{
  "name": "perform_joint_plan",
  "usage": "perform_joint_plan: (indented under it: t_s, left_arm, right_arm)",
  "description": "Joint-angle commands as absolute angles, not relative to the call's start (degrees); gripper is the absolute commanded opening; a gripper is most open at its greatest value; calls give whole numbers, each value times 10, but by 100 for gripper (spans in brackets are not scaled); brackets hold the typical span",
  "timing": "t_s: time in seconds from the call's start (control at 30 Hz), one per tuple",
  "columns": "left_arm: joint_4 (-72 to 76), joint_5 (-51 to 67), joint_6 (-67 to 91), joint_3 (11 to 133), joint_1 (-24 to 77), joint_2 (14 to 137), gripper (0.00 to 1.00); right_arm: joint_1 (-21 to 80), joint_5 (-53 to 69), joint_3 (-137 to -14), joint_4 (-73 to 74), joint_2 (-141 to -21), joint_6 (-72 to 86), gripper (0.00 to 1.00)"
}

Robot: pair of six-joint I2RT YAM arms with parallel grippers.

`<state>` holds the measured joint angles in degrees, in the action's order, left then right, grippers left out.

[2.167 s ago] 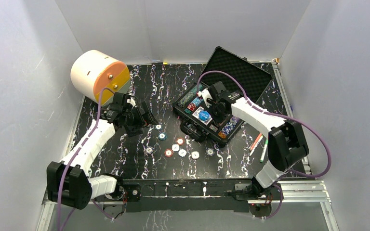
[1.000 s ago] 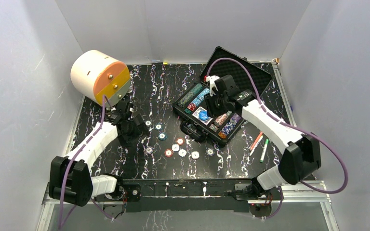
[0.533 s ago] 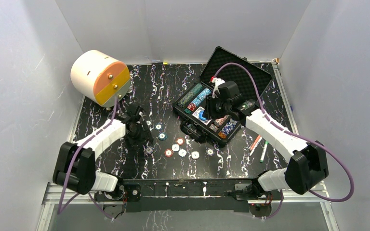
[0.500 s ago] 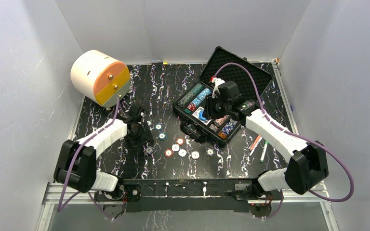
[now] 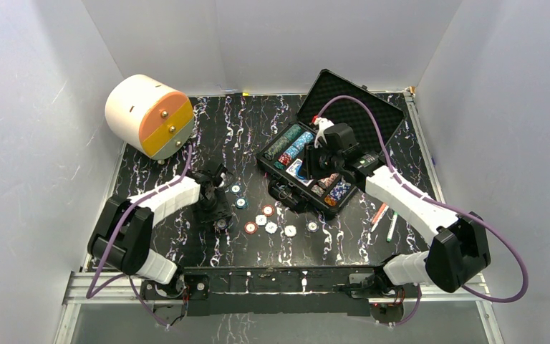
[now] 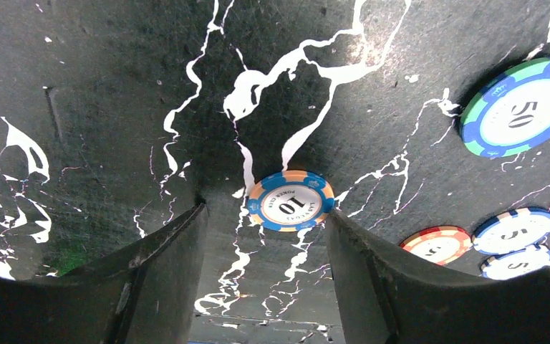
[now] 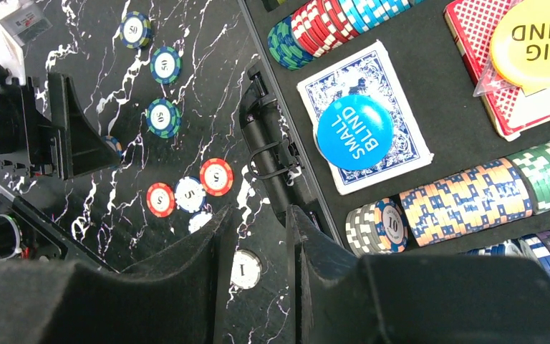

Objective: Pack up texas hold em set

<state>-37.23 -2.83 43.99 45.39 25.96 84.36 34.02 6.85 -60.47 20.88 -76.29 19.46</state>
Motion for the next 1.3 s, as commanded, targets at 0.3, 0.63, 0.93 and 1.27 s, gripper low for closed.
perform_joint_plan:
  t_s: [0.3,0.63,0.93,1.27]
  left_arm:
    - [-323,-52,434,461,284,886,57]
    - [-285,-85,418,447,289,882,51]
    - [-263,-93,409,429,292,880,41]
    - [-259,-109,403,425,294,888,50]
  right_arm:
    - [351,85,-601,164,-740,204,39]
    - [360,91,-596,153,-742,205,39]
    - [371,97,-587,134,-741,212,39]
    - [400,94,-579,115,-749,223,39]
